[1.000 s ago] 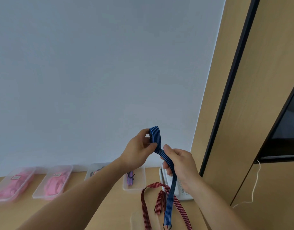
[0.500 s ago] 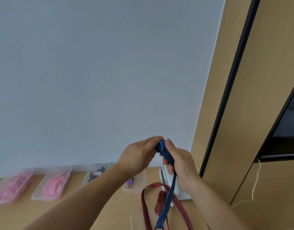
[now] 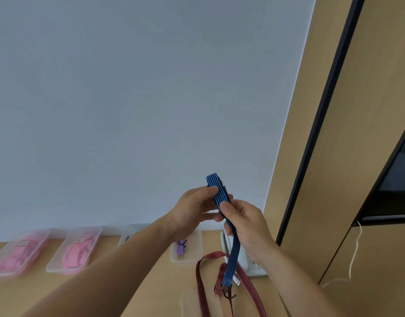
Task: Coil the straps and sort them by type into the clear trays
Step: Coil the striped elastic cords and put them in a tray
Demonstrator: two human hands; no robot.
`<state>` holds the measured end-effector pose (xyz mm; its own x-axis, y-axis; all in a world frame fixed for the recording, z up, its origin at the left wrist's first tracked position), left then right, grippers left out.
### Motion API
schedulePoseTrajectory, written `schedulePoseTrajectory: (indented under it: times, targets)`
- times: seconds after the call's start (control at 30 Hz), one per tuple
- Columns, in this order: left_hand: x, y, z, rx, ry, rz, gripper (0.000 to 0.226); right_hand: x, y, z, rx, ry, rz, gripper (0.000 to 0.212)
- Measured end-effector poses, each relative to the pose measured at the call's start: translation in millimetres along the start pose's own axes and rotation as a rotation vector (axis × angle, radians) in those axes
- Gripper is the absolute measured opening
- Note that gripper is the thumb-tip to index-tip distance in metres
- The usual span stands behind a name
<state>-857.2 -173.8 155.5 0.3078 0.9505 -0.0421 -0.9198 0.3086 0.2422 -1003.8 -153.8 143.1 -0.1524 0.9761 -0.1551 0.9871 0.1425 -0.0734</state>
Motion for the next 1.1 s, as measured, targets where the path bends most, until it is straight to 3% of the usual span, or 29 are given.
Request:
schedulePoseTrajectory:
  times: [0.2, 0.33, 0.53, 0.67, 0.87, 1.1]
  targets:
    - [0, -2, 1, -0.045, 0.084, 0.058, 0.038, 2, -5, 6, 0.074, 0.046, 0.041, 0.046]
    - [-1, 2, 2, -0.133, 0.151, 0.151, 0.03, 2, -7, 12, 0.158, 0.078, 0.087, 0.049]
    - [-4, 3, -1, -0.064, 0.182, 0.235, 0.026, 2, -11, 9, 0.113, 0.09, 0.089, 0.049]
    - [-5, 2, -2, -0.075, 0.186, 0.223, 0.029, 1, -13, 5, 0.077, 0.098, 0.085, 0.05]
    - [-6, -4, -4, -0.42, 0.322, 0.143, 0.035, 0, -14, 5, 0.05, 0.141, 0.09, 0.054]
    - [5, -8, -10, -1.058, 0.615, 0.157, 0.039, -1, -11, 6, 0.061, 0.173, 0.066, 0.062]
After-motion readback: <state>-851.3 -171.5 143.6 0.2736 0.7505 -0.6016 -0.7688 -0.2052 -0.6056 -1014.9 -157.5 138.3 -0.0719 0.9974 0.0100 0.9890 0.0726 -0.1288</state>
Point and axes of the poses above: each hand's wrist, its own x-axis away from the middle knuckle, its own y-axis out of the palm, z = x × y, the point moved 2 cm from there along -x, towards the middle knuckle, and after that the axes turned 6 degrees about x, right-handed, at the moved point
